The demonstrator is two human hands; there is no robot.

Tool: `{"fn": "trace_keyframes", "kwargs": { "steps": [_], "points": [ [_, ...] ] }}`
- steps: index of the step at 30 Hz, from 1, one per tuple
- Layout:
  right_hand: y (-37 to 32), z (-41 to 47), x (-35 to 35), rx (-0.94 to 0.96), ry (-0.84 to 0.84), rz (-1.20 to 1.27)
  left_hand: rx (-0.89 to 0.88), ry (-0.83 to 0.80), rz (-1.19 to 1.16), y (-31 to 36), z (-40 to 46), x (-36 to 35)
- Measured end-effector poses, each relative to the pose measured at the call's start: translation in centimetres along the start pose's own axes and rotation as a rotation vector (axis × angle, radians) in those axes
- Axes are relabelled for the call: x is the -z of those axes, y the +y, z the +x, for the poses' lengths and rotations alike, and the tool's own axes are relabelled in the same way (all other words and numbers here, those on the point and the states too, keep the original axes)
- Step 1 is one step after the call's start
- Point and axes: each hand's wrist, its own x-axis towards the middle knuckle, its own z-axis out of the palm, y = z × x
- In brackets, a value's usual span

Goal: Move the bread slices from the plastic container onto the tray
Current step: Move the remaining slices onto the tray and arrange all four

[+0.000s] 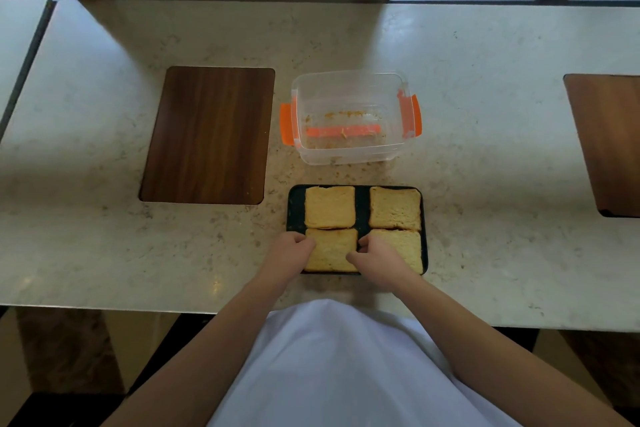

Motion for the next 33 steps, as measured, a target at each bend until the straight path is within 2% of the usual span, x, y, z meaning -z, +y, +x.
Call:
{"fn": "trace_keyframes", "kwargs": {
  "steps": [5,14,33],
  "points": [
    [-0.7,1.2,1.3,-0.006,0.031,0.047,-0.056,0.021,0.011,1.4,1.2,0.0],
    [-3.3,2.6,2.2,-0.055,0.043,0.206,0.007,0.041,-0.031,3.6,2.2,-0.1],
    [-4.7,3.2,0.3,-0.025,-0.022,0.114,0.042,0.083,-0.012,2.8,2.8,1.2]
  ]
}}
